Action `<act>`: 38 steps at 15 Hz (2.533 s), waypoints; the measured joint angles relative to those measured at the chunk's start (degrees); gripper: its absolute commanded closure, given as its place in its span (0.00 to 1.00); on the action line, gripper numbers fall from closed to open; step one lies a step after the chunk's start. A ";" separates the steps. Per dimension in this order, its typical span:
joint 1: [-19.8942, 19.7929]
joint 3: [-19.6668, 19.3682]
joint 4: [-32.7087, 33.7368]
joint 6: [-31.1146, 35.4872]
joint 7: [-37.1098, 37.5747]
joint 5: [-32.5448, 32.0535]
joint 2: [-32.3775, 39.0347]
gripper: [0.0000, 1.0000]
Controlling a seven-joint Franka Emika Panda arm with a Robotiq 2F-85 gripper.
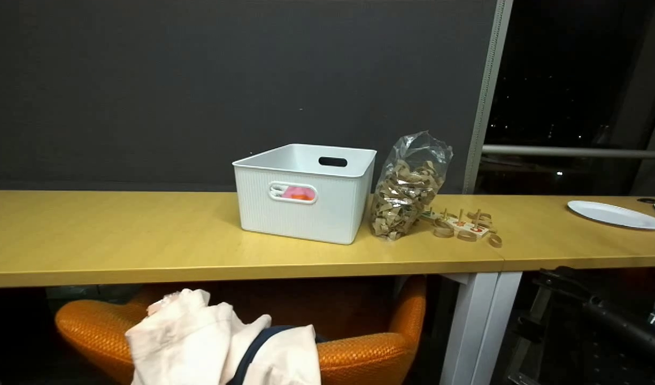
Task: Put the peach and blue shirts in the basket
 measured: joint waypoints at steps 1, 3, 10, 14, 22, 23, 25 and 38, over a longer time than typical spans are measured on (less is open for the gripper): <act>0.81 0.32 2.56 0.34 -1.20 0.11 3.63 0.00; 1.68 2.58 7.65 0.40 0.01 0.07 10.70 0.00; 2.50 10.51 26.76 0.36 18.87 -0.06 31.64 0.00; -0.64 9.40 39.37 -0.10 18.62 5.57 38.72 0.00; -1.44 10.28 53.85 -3.27 16.17 14.41 50.43 0.00; -1.44 10.28 54.08 -3.46 16.13 14.44 50.42 0.00; -1.36 10.29 54.29 -3.50 16.15 14.45 50.46 0.00; 12.40 14.25 55.81 6.95 19.51 12.61 69.54 0.00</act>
